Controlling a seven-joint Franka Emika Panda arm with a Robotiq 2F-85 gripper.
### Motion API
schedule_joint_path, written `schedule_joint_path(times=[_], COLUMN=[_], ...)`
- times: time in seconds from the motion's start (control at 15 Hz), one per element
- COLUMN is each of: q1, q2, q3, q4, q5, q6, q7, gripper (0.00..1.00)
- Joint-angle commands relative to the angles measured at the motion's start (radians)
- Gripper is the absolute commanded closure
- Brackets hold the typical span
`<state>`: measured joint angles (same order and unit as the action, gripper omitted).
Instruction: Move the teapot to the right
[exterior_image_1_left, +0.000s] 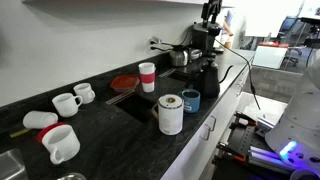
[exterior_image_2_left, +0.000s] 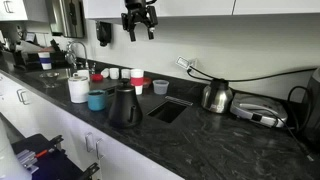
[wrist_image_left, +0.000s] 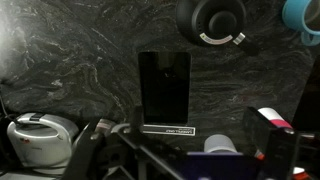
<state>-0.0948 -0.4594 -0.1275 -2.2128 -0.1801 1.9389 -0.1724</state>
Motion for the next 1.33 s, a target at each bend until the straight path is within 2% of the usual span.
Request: schedule_joint_path(times=[0.0, 0.47, 0.8, 0.93, 1.07, 1.27], q1=[0.000, 0.008, 0.087, 0.097, 0.090, 0.091], q2=[0.000, -0.001, -0.018, -0.014, -0.005, -0.006], q3=[0.001, 0.004, -0.017, -0.005, 0.005, 0.004], q4=[0.002, -0.008, -0.060, -0.077, -0.076, -0.078], q5=[0.001, 0.006, 0.147, 0.131, 0.124, 0.115], q6=[-0.002, -0.001, -0.054, -0.061, -0.045, -0.045], q7=[0.000, -0.009, -0.157, -0.205, -0.165, -0.180], gripper=[0.00, 0.00, 0.00, 0.00, 0.00, 0.00])
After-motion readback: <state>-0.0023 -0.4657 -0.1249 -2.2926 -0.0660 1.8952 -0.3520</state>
